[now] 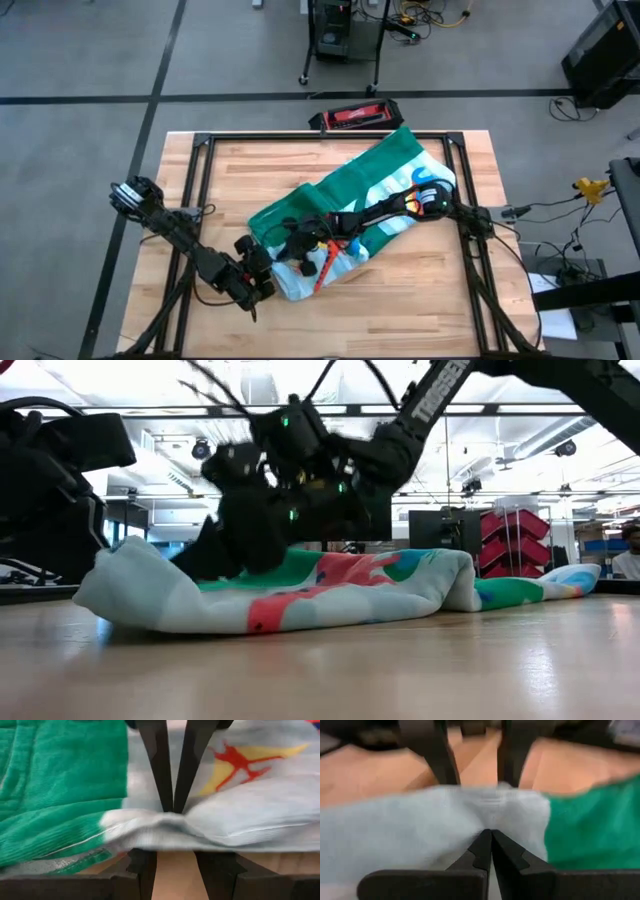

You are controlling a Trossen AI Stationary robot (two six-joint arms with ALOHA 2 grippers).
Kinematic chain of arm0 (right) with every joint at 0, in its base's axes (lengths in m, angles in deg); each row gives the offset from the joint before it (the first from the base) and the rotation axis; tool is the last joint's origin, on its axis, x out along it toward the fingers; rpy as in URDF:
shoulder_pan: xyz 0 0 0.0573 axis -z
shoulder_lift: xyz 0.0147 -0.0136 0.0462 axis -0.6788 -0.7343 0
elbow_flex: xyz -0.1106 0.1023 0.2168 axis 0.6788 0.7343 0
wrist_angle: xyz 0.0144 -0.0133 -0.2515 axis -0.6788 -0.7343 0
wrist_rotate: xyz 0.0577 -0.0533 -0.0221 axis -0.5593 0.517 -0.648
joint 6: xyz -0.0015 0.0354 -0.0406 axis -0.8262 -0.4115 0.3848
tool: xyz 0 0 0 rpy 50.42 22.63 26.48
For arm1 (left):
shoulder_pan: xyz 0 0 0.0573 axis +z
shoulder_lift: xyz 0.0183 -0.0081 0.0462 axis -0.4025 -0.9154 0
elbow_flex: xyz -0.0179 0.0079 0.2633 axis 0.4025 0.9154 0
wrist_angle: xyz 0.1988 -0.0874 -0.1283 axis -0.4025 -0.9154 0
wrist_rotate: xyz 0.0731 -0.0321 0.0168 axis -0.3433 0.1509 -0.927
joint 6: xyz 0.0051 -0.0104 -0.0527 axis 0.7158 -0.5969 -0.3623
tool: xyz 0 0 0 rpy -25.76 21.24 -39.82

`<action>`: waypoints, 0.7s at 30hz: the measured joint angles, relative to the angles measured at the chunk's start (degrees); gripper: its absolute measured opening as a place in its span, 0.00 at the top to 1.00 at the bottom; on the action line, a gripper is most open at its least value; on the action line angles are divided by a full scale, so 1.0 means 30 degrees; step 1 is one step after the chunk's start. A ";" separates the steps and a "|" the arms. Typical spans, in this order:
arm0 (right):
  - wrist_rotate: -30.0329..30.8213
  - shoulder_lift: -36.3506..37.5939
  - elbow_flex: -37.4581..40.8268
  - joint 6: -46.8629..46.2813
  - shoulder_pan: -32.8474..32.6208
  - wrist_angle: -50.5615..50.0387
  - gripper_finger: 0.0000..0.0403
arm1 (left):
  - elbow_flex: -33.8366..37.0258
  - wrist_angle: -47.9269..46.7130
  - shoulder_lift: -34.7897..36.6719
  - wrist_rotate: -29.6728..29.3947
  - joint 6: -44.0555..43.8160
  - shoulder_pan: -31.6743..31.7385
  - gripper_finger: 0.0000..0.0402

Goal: Roll towel
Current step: Roll the multi-color dinosaur print towel

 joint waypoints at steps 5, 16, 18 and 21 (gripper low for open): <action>0.1398 0.0734 0.0151 0.0399 0.0025 -0.1127 1.00 | 0.0000 0.0006 0.0000 0.0007 -0.0002 0.0000 0.70; 0.1560 -0.0648 0.0050 -0.0033 -0.0367 -0.0394 1.00 | 0.0036 0.0020 0.0000 0.0022 -0.0007 -0.0014 0.70; 0.1553 -0.0891 -0.0202 -0.0040 -0.0461 -0.0377 1.00 | 0.0036 0.0029 0.0000 0.0034 -0.0007 -0.0015 0.70; 0.1545 -0.1185 -0.0380 -0.0087 -0.0539 -0.0286 1.00 | 0.0036 0.0053 0.0000 -0.0012 0.0000 -0.0015 0.70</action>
